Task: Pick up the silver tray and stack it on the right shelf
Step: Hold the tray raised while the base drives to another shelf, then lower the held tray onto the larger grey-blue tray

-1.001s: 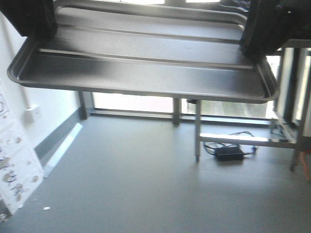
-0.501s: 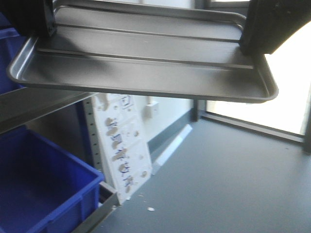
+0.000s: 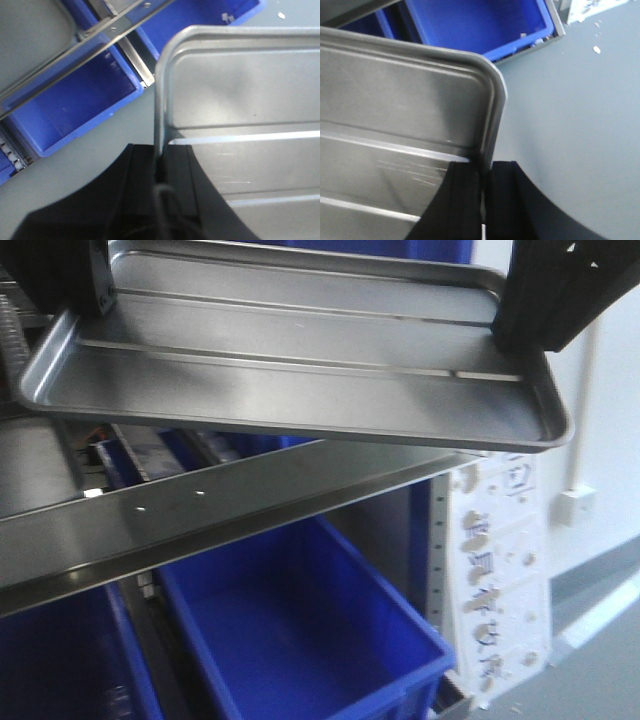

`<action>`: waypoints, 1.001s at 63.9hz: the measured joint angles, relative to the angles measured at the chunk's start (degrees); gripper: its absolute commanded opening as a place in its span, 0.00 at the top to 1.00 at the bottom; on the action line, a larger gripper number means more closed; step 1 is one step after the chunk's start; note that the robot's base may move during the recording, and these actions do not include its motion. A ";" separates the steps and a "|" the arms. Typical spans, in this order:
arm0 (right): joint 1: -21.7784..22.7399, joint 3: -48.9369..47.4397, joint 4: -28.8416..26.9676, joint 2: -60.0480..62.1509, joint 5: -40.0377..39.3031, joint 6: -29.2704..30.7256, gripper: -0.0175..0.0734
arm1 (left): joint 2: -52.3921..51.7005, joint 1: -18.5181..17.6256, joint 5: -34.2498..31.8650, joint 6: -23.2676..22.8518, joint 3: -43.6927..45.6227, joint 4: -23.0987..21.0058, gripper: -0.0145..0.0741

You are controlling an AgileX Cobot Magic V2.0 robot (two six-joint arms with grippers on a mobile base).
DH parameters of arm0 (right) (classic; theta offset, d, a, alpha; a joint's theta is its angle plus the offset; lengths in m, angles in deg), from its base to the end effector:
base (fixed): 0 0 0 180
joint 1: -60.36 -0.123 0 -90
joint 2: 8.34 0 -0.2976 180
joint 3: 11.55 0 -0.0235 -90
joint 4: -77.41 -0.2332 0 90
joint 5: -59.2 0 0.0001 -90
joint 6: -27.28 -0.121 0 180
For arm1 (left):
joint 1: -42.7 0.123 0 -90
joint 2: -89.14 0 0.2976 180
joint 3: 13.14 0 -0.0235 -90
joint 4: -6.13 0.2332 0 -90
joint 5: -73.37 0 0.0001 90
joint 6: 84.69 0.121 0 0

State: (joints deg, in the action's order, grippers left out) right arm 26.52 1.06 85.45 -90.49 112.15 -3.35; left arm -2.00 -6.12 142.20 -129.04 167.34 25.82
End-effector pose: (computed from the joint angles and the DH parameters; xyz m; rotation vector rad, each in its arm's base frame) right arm 0.2221 0.1326 0.3205 -0.1397 2.5799 0.2495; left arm 0.2084 -0.1805 0.3456 0.1810 2.6163 -0.0695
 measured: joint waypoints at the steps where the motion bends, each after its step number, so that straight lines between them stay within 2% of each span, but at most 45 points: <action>1: 0.00 0.00 0.00 0.00 0.00 0.00 0.75 | 0.00 0.00 0.00 0.00 0.00 0.00 0.94; 64: 0.00 0.00 -0.10 0.00 -0.10 0.00 0.75 | 0.00 0.00 0.32 0.00 0.00 0.00 0.94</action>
State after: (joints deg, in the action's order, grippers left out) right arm 26.52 1.06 85.35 -90.49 112.05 -3.35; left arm -2.00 -6.12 142.52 -129.04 167.34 25.82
